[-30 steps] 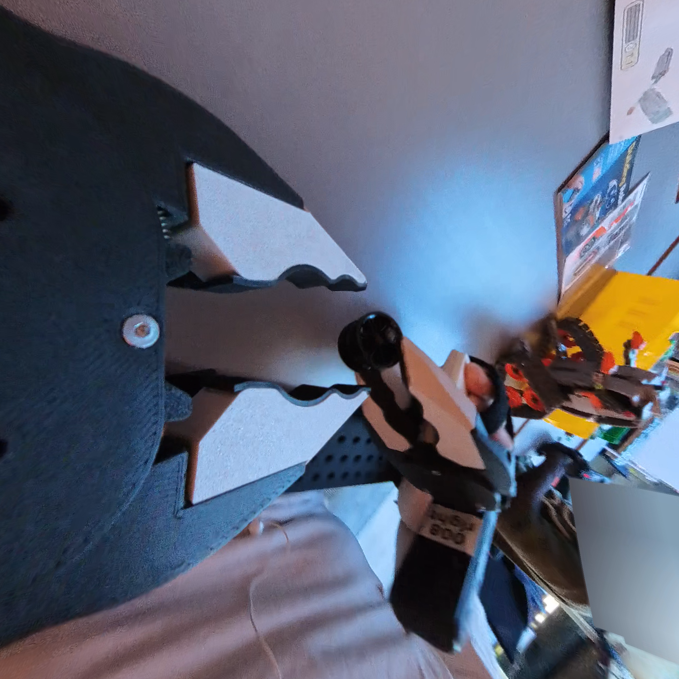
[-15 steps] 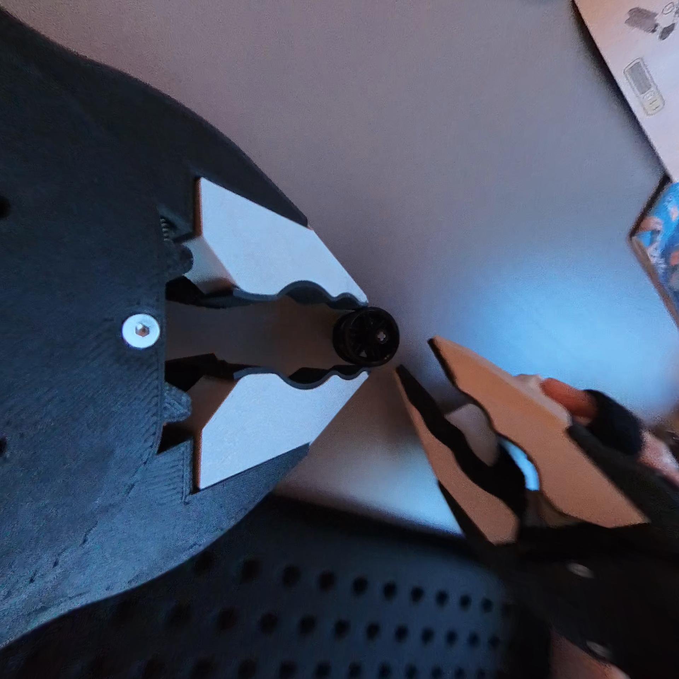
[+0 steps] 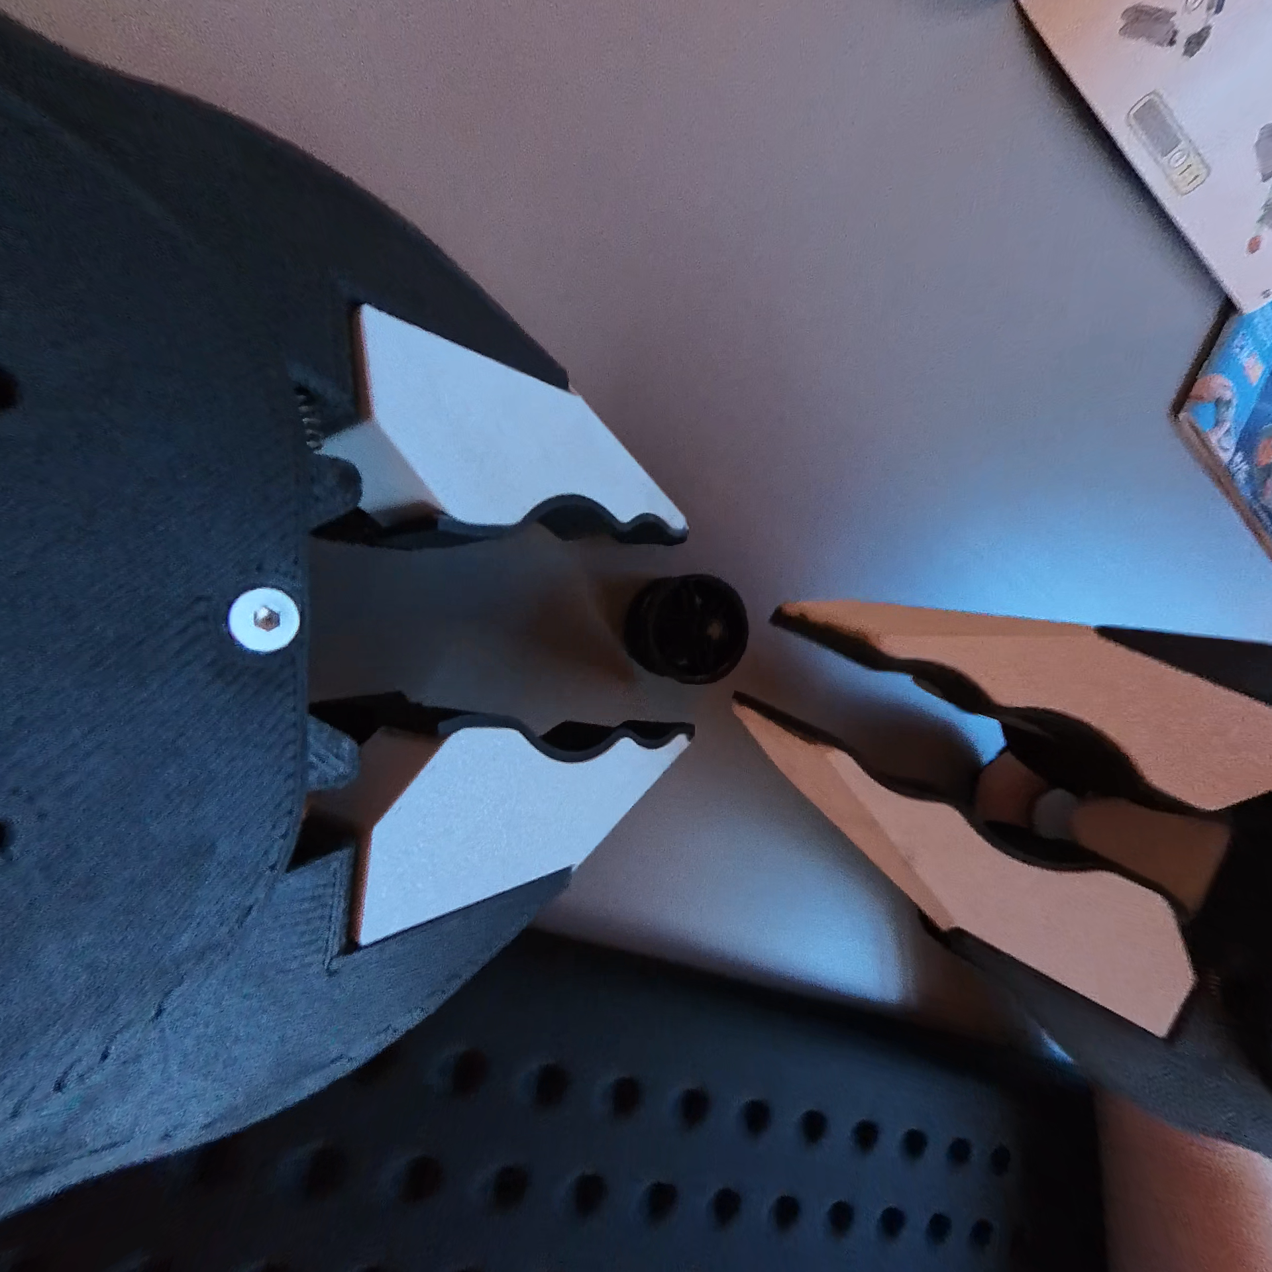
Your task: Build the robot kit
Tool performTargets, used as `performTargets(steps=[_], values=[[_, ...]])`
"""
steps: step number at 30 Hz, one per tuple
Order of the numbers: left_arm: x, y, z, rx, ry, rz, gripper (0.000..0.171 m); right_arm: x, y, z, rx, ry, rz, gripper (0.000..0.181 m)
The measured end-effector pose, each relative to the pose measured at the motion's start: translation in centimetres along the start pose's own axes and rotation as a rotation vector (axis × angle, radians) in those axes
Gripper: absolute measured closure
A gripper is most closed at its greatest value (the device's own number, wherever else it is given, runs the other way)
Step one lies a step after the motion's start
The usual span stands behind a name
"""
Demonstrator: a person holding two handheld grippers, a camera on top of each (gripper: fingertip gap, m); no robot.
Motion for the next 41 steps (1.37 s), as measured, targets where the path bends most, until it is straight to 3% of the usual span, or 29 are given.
performTargets(steps=[4, 8, 23, 26, 29, 33, 41], values=[[-0.3, -0.2, -0.5, 0.02, -0.001, 0.001, 0.122, 0.1, -0.4, -0.2, -0.037, -0.003, -0.006, 0.166], [-0.4, -0.7, -0.6, 0.006, 0.001, 0.026, 0.141, 0.6, -0.8, -0.2, -0.062, -0.053, -0.017, 0.172], [-0.4, -0.9, -0.4, 0.0, 0.042, 0.068, 0.139, 0.6, -1.3, 0.3, -0.129, -0.074, -0.069, 0.177], [-0.3, -0.9, -0.4, -0.001, 0.028, 0.065, 0.14, 1.3, -0.9, -0.9, -0.21, -0.025, -0.077, 0.158], [-0.1, -0.9, -0.4, 0.0, 0.008, 0.05, 0.139, 2.0, -0.2, -3.6, -0.215, 0.007, -0.114, 0.166], [-0.2, -0.9, -0.4, -0.001, 0.021, 0.059, 0.14, 2.4, -0.8, -4.7, -0.443, 0.127, -0.165, 0.17], [-0.7, -1.0, -0.5, -0.007, 0.079, 0.103, 0.139, 1.8, -3.0, -5.4, -0.653, 0.325, -0.279, 0.17]])
Point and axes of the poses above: each gripper's, where its closed fingertips meet, y back along the fingers, z out of its underside, x = y × z across the jaws, the point moved 10 cm from there along y, back along the fingers, and after that the axes turned 4 degrees about y, right-handed, at the moved point
